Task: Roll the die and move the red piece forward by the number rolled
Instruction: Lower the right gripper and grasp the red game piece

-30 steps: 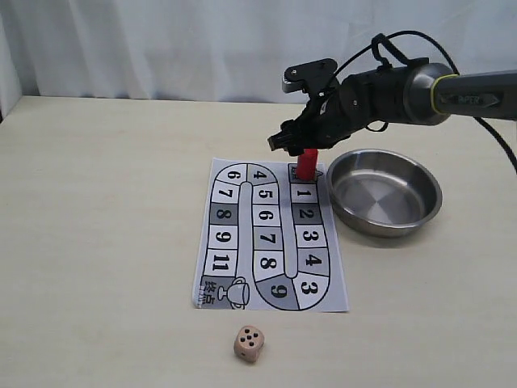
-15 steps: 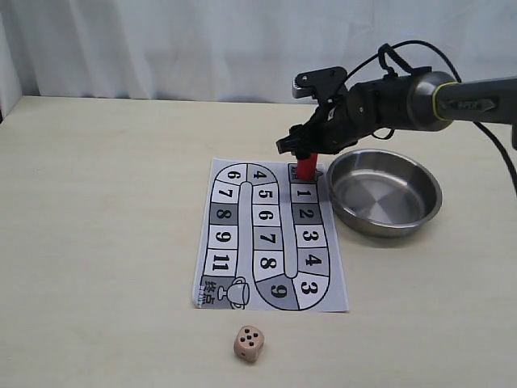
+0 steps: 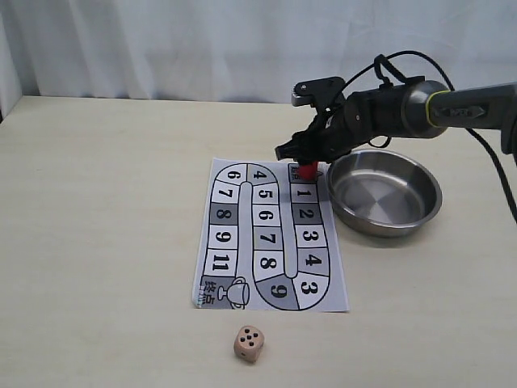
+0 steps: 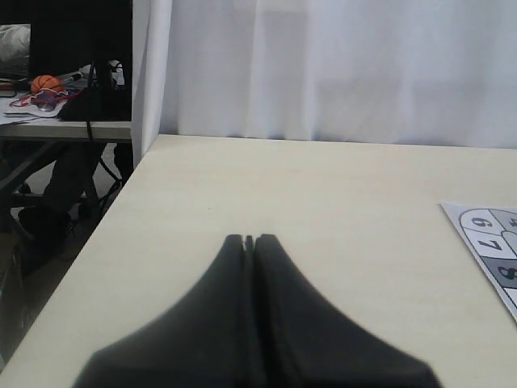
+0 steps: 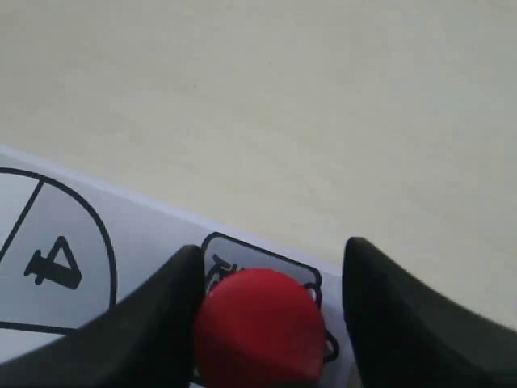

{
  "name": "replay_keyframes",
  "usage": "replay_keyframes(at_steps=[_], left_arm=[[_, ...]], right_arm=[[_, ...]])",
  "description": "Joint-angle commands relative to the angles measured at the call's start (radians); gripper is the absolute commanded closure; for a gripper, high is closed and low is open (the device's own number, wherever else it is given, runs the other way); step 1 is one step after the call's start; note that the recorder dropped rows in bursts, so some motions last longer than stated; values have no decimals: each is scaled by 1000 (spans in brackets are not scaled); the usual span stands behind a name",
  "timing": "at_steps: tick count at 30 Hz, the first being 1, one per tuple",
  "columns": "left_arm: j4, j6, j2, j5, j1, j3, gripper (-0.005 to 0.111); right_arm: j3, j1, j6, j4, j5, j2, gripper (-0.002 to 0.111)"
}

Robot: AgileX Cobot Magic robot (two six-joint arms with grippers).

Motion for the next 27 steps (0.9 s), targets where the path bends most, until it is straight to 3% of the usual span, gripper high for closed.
replay_keyframes(at_steps=[1,8,19,27], left_arm=[[-4,-3,0,-13,0,2,107],[-4,-3,0,-13,0,2,107],[-4,-3,0,-13,0,2,107],[-4,-3,0,-13,0,2,107]], right_arm=[[-5,-3,0,17,8,-3,73],[-5,-3,0,17,45,-5,105],[-5,0,-13,17,173,-83,104],[-5,79,-90,33,202,-101,104]])
